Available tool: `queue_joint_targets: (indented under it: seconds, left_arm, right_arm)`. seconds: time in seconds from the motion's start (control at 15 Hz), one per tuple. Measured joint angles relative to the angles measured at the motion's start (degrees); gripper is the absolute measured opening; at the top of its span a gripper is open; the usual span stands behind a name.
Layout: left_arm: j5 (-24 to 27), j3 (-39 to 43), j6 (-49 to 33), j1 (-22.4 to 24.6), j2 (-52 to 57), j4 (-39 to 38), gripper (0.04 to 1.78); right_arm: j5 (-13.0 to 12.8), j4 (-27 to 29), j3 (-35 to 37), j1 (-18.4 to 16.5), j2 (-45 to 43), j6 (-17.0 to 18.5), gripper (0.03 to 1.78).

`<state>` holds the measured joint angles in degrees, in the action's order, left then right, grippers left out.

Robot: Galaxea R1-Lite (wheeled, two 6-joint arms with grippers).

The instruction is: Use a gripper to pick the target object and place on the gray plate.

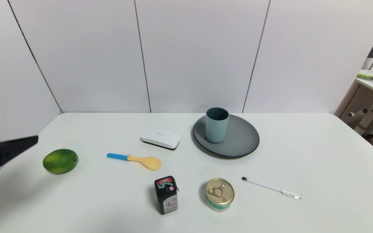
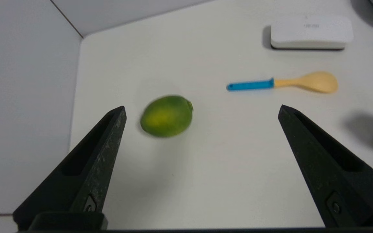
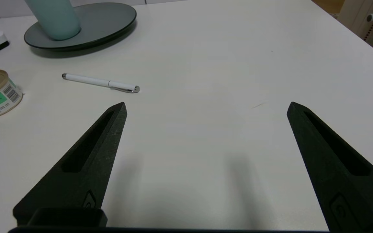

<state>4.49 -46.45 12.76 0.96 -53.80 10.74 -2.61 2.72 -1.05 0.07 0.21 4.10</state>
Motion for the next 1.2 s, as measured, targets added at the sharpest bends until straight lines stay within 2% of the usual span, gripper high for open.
queue_joint_targets:
  seconds: [0.27, 0.67, 0.87, 1.0, 1.2]
  left_arm:
    - [2.8, 21.0, -1.0, 2.1, 13.9, -10.0, 1.69]
    - [-4.9, 40.5, -1.6, -3.5, 33.7, -13.7, 1.69]
    - [-5.2, 45.6, -1.5, -4.1, 36.9, -17.0, 1.69]
    - [-4.4, 46.2, -1.5, -4.2, 37.6, -14.1, 1.69]
    - [-0.4, 46.4, -1.4, -3.8, 37.7, -10.8, 1.69]
  right_arm:
    - [0.0, 0.0, 0.0, 0.0, 0.0, 0.0, 1.71]
    - [0.0, 0.0, 0.0, 0.0, 0.0, 0.0, 1.71]
    - [0.0, 0.0, 0.0, 0.0, 0.0, 0.0, 1.71]
    - [0.0, 0.0, 0.0, 0.0, 0.0, 0.0, 1.71]
    - [0.0, 0.0, 0.0, 0.0, 0.0, 0.0, 1.71]
